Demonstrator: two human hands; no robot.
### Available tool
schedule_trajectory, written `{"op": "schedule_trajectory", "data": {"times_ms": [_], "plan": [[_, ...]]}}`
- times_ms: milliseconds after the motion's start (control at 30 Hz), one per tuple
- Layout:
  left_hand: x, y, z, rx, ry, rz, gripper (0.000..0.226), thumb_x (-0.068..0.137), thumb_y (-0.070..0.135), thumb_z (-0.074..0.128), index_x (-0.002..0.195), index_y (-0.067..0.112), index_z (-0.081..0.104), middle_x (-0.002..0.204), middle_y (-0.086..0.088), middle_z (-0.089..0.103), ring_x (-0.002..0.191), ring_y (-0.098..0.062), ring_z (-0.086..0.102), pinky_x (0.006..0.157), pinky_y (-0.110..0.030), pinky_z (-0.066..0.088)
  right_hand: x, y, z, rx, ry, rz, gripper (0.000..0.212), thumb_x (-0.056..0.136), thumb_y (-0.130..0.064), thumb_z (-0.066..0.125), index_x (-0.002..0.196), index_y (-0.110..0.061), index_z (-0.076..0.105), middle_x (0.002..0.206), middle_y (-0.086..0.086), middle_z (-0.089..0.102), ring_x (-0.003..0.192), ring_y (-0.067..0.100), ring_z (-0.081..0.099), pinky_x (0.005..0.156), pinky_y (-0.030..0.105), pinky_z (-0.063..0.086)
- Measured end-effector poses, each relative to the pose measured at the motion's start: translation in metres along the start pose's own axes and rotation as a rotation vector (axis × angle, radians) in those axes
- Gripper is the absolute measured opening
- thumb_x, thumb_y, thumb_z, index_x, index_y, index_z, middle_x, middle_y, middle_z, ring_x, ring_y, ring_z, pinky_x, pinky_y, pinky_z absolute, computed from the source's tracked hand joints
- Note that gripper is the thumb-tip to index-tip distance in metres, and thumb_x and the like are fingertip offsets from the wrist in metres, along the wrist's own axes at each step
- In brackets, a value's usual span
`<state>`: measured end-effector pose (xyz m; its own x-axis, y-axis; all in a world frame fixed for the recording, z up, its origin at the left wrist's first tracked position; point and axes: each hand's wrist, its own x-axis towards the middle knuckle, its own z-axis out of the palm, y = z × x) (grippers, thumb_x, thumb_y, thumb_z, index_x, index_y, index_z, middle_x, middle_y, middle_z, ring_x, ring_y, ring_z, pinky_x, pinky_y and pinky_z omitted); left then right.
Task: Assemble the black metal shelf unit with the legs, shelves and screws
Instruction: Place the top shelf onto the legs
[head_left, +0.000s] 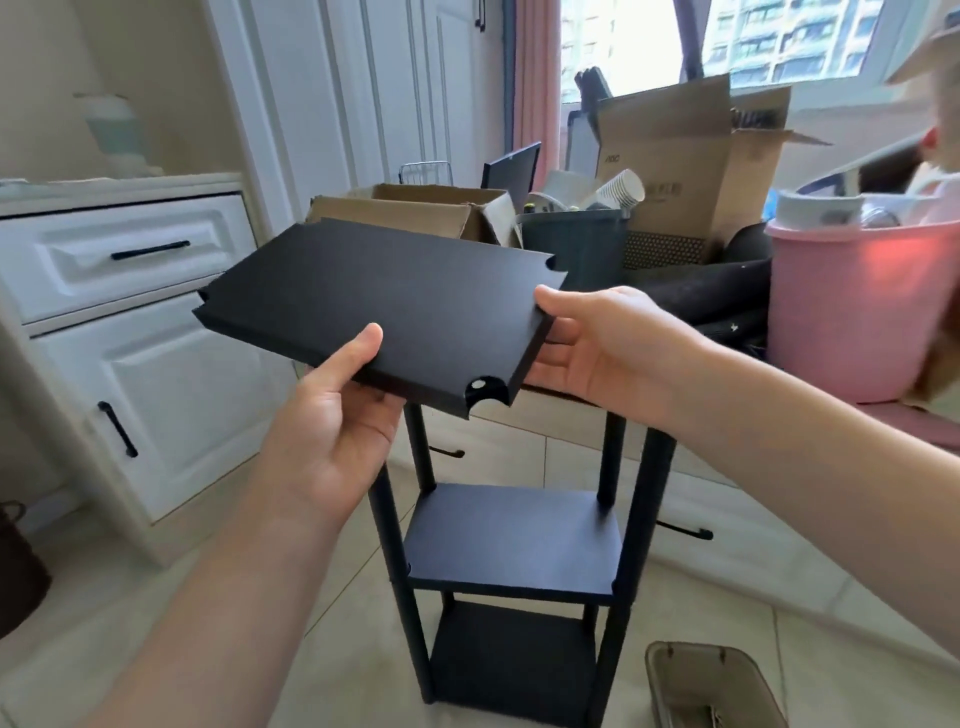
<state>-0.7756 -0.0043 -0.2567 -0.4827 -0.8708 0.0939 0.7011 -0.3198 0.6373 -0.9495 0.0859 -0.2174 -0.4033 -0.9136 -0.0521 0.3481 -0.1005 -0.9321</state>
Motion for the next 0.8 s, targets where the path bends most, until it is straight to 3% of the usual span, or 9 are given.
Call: {"op": "schedule_trajectory", "data": {"times_ms": [100,233,367,533,600,733,800], "plan": [[0.005,-0.014,0.014,-0.008,-0.022,-0.036,0.024,0.093,0.002,0.057,0.116,0.006,0.065,0.111,-0.010,0.076,0.101,-0.021,0.074,0.081,-0.031,0.061,-0.003,-0.015,-0.029,-0.022,0.033,0.015,0.023,0.101,-0.011,0.049,0.119,0.000,0.057,0.092,0.016,0.072,0.075,0.028,0.074,0.061,0.036,0.061],[0.010,-0.031,0.025,-0.060,-0.023,-0.073,0.035,0.085,0.001,0.061,0.120,0.005,0.064,0.116,-0.013,0.074,0.107,-0.026,0.072,0.093,-0.037,0.057,-0.006,-0.031,-0.065,-0.022,0.131,-0.007,0.018,0.101,-0.012,0.045,0.114,-0.004,0.055,0.085,0.013,0.069,0.062,0.022,0.072,0.054,0.029,0.059],[0.015,-0.046,0.026,-0.094,0.032,-0.098,0.029,0.095,0.004,0.059,0.124,0.007,0.062,0.114,-0.012,0.075,0.105,-0.026,0.073,0.095,-0.038,0.057,-0.006,-0.039,-0.091,-0.045,0.211,-0.011,0.015,0.102,-0.012,0.042,0.101,-0.005,0.055,0.060,0.007,0.068,0.046,0.018,0.066,0.043,0.022,0.051],[0.017,-0.065,0.032,-0.109,0.119,-0.054,0.015,0.095,0.007,0.060,0.109,0.010,0.066,0.097,-0.005,0.078,0.097,-0.019,0.075,0.089,-0.031,0.060,0.008,-0.028,-0.114,-0.228,0.289,0.009,0.020,0.101,-0.019,0.048,0.094,-0.008,0.063,0.067,0.005,0.072,0.057,0.018,0.070,0.058,0.029,0.055],[0.018,-0.075,0.035,-0.120,0.167,-0.038,0.012,0.095,0.008,0.061,0.105,0.011,0.067,0.093,-0.003,0.078,0.091,-0.017,0.075,0.083,-0.027,0.061,0.016,-0.019,-0.116,-0.243,0.315,0.016,0.020,0.102,-0.020,0.048,0.098,-0.007,0.063,0.070,0.006,0.072,0.060,0.019,0.070,0.056,0.030,0.054],[0.021,-0.089,0.029,-0.108,0.237,-0.006,0.021,0.094,0.009,0.063,0.115,0.011,0.066,0.096,-0.003,0.077,0.085,-0.015,0.076,0.072,-0.024,0.060,0.032,0.000,-0.116,-0.230,0.377,0.021,0.023,0.103,-0.019,0.046,0.113,-0.002,0.059,0.101,0.018,0.068,0.083,0.030,0.064,0.071,0.035,0.051],[0.024,-0.089,0.020,-0.104,0.249,0.013,0.025,0.094,0.010,0.064,0.118,0.013,0.065,0.102,-0.003,0.077,0.087,-0.014,0.076,0.074,-0.024,0.061,0.039,0.007,-0.116,-0.273,0.348,0.031,0.022,0.103,-0.021,0.046,0.112,-0.004,0.057,0.100,0.018,0.056,0.082,0.028,0.055,0.065,0.034,0.040]]}}
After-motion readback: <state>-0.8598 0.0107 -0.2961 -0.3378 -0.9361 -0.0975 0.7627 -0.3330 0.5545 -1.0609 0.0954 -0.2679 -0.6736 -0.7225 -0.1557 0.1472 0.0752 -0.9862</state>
